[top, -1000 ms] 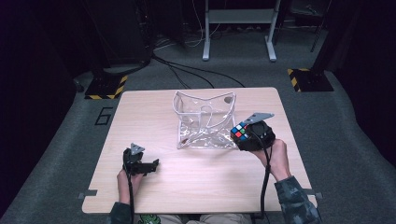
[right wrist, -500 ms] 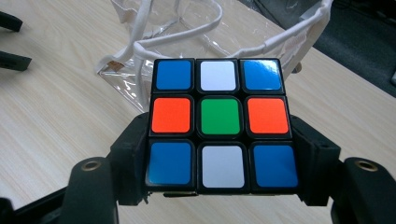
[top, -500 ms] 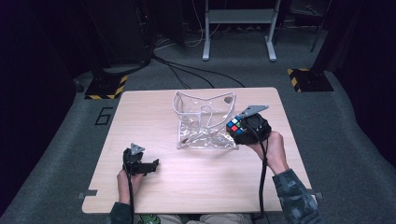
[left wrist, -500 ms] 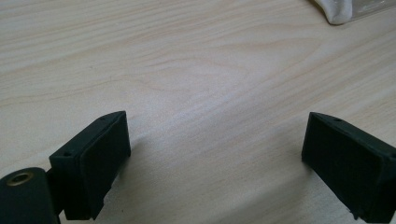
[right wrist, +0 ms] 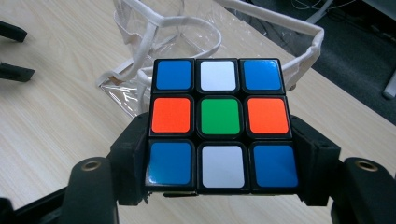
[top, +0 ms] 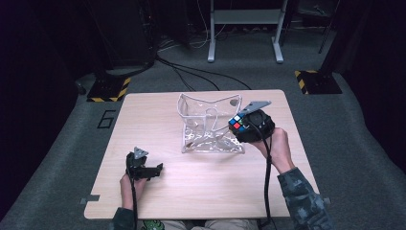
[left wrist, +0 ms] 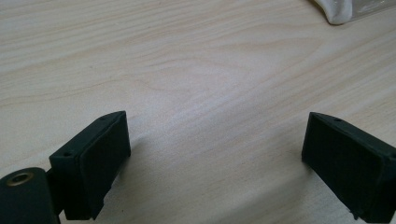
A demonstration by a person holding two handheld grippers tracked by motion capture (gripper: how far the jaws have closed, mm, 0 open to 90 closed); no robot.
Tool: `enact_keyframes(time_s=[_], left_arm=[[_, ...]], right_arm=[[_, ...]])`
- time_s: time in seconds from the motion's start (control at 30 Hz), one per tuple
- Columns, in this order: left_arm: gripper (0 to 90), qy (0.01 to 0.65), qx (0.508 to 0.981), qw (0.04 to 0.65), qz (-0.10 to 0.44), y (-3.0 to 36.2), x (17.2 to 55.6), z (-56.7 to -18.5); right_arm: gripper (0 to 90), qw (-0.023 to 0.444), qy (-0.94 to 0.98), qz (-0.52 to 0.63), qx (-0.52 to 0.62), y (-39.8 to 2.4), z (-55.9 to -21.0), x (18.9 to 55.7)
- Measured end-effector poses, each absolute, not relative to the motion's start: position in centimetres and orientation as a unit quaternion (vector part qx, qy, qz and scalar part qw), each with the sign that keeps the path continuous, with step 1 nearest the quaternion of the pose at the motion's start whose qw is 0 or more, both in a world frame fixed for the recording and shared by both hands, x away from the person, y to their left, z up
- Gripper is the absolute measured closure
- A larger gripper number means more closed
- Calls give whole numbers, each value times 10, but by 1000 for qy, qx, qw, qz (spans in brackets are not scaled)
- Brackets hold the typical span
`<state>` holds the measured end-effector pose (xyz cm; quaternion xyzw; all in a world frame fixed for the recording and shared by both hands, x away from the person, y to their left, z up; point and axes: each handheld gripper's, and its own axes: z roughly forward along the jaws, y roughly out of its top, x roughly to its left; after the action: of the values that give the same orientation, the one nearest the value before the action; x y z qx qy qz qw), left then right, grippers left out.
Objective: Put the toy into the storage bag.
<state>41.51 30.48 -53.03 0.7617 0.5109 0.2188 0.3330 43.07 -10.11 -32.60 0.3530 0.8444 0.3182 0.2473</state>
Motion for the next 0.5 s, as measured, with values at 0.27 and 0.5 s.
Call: enact_keyframes(time_s=[0.27, 0.5], left_arm=[[76, 511, 763, 331, 219, 305, 415, -530], [76, 511, 762, 332, 219, 305, 415, -530]], right_arm=[[335, 257, 845, 315, 347, -94, -315, 435], [335, 256, 847, 311, 347, -87, -310, 443]])
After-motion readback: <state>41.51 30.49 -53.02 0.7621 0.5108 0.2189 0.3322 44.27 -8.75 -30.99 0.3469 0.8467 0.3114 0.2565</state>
